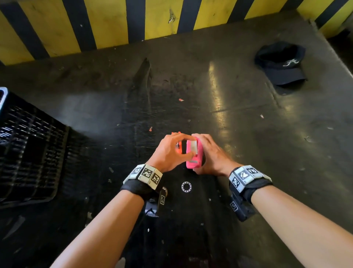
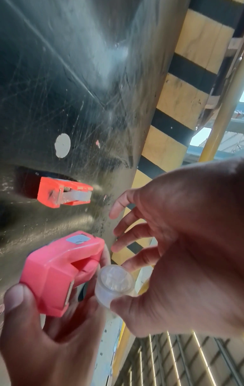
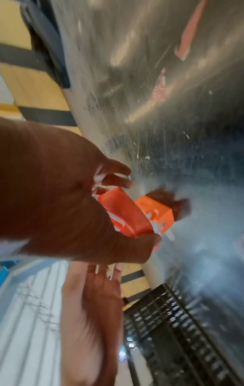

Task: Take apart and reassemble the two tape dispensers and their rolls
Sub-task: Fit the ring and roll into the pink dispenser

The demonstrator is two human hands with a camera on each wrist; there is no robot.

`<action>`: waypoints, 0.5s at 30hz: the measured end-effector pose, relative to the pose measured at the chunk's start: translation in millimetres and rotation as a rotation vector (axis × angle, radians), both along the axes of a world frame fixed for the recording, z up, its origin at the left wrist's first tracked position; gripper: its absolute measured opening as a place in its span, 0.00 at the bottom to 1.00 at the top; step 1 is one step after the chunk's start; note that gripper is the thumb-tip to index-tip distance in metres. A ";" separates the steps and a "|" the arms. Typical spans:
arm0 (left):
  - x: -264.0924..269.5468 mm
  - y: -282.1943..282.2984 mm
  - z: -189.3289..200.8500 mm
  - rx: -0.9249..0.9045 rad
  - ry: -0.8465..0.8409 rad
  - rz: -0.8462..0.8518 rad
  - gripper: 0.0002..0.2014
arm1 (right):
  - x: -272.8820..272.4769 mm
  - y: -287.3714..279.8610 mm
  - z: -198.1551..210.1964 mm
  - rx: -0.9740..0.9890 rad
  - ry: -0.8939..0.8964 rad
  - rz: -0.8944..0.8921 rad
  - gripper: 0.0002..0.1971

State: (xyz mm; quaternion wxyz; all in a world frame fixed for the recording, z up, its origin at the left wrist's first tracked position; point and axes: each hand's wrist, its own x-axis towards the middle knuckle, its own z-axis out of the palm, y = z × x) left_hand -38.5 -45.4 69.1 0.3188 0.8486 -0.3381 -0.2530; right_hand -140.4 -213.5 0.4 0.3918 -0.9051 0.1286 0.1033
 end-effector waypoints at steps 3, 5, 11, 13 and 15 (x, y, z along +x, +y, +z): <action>-4.1 0.0 5.5 0.002 -0.049 -0.025 0.23 | -8.7 7.1 6.8 0.047 -0.044 -0.018 0.62; -5.9 2.7 9.8 0.016 -0.080 -0.043 0.24 | -12.0 8.7 16.3 0.062 -0.051 -0.058 0.65; -11.7 10.3 11.6 0.071 -0.145 -0.044 0.25 | -19.2 13.1 34.8 0.068 -0.097 -0.066 0.61; -13.1 10.7 12.2 0.091 -0.177 -0.040 0.27 | -20.2 16.5 39.1 0.068 -0.110 -0.065 0.61; -14.1 11.7 13.1 0.109 -0.206 -0.035 0.28 | -20.9 18.9 43.0 0.072 -0.124 -0.064 0.62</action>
